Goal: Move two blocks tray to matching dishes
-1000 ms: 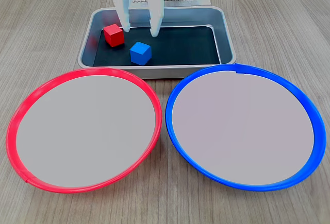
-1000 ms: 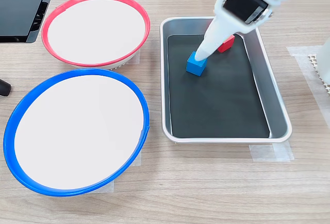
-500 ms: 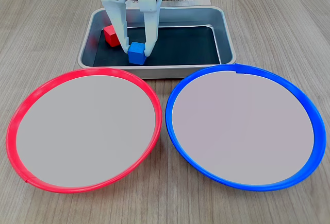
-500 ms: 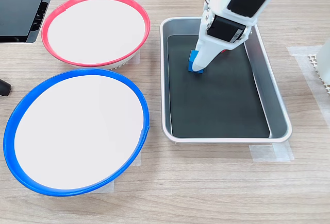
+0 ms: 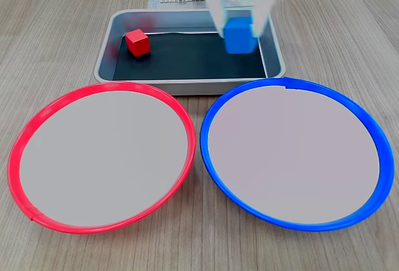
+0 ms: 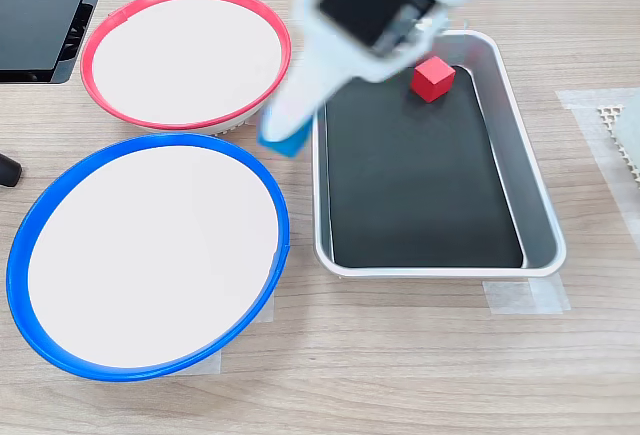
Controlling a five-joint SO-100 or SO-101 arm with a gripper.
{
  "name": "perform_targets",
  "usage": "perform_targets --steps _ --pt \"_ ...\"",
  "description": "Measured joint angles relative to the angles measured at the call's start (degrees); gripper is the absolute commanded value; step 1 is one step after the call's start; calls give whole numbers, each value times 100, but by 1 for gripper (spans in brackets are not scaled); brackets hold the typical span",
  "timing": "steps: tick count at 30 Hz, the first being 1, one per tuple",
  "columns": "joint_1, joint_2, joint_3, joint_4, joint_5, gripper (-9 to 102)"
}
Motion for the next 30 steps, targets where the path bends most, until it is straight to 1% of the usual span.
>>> perform_targets --steps 1,2,4,6,7,9,10,11,13,14,15,18,21,22,23,25,26,29,30 --pt "-193 -369 -325 -158 387 0" --pt "-378 -729 -562 -510 694 0" --pt "-457 -1345 -888 -1046 879 6" --pt "-396 -1986 -1081 -1521 879 12" --pt "-396 -2224 -1107 -1670 765 19" --pt "-387 -2540 -1125 -1837 598 27" --pt "-404 -2602 -1125 -1872 466 28" --pt "-404 -2628 -1125 -1854 334 28" --pt "-404 -2637 -1125 -1740 97 21" --pt "-387 -2637 -1125 -1635 18 11" --pt "-378 -2619 -1125 -1512 -53 0" --pt "-343 -2329 -1072 -923 -325 0" --pt "-316 -1521 -1072 334 -1283 0" --pt "-237 -1283 -1072 835 -1740 0" --pt "-53 -914 -1081 1564 -2470 0" --pt "334 -369 -949 2733 -3762 0" --pt "457 -176 -844 3146 -4236 0" --pt "1371 343 -299 3560 -5959 0" --pt "1635 431 -132 3560 -6451 0"
